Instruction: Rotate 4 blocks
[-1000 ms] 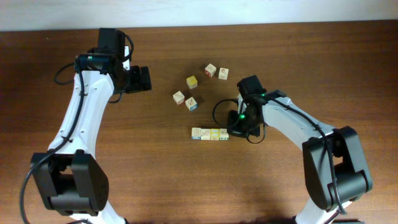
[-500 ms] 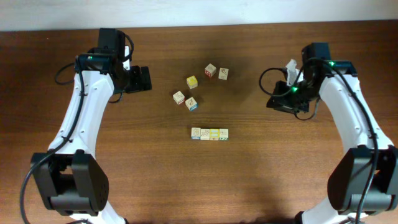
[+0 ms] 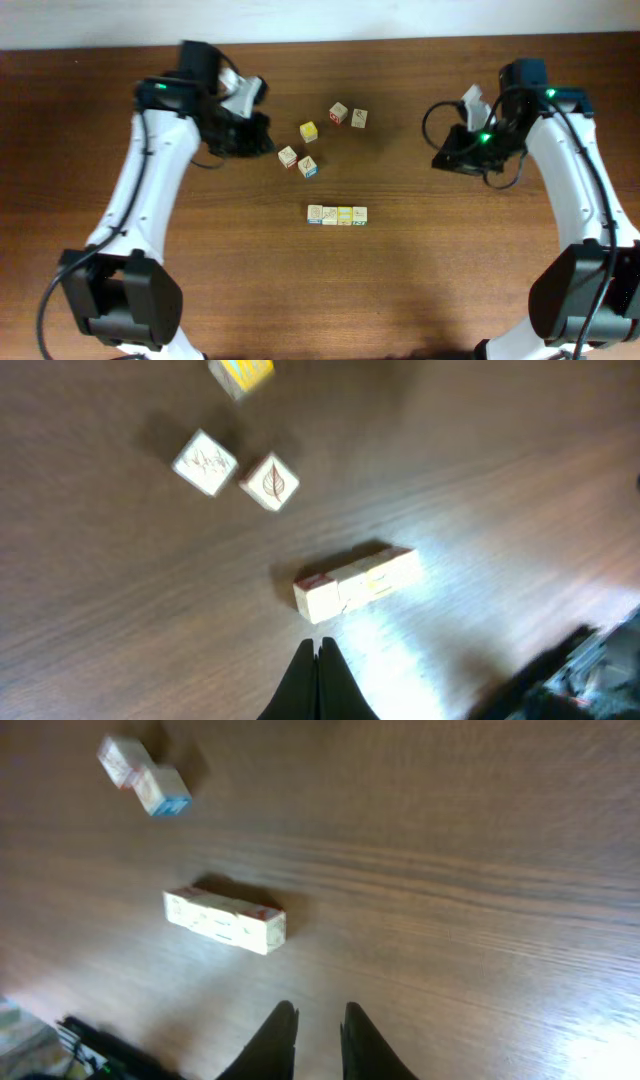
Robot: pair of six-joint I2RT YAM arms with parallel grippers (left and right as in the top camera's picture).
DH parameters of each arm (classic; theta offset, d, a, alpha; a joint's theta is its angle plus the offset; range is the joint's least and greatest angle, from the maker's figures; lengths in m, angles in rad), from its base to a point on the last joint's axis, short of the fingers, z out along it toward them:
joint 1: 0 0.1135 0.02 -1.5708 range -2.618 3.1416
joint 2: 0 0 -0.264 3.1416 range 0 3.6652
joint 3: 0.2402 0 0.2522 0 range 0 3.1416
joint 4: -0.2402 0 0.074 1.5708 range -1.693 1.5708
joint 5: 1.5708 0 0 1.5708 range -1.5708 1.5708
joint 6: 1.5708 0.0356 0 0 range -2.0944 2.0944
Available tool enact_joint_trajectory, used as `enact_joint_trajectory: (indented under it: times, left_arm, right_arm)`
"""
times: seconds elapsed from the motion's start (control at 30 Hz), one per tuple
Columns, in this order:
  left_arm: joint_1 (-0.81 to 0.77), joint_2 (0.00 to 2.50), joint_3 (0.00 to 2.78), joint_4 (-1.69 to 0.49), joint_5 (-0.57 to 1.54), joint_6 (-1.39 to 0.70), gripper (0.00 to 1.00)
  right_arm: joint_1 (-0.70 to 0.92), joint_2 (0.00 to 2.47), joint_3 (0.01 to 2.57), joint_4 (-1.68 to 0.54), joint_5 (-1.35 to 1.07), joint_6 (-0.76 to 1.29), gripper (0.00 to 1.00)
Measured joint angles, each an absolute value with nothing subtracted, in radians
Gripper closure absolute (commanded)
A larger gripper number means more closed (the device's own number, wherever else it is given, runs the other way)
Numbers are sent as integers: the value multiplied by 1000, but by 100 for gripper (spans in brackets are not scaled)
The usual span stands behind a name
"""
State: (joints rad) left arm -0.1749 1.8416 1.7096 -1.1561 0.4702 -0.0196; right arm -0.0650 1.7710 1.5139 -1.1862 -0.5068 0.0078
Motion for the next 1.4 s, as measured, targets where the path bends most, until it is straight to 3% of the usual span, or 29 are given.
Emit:
enact_joint_trajectory:
  times: [0.07,0.2,0.47,0.87,1.4]
  left_arm:
    - [-252,1840,1591,-1102,403,-69,100]
    - [-296,1839,1342,-872,357,-207,100]
    - [-315,1839,1224,-737,347,-273,100]
    - [-315,1839,1128,-558,341,-338,100]
    - [-370,1839,1109,-549,355,-386,100]
  right_arm:
    - [-31,1774,1377,-1058,-531,40,94]
    - [53,1775,1175,-839,-545,136,95]
    - [121,1776,969,-505,-590,259,96]
    - [150,1776,951,-466,-589,314,96]
    - [152,1776,951,-466,-589,315,96]
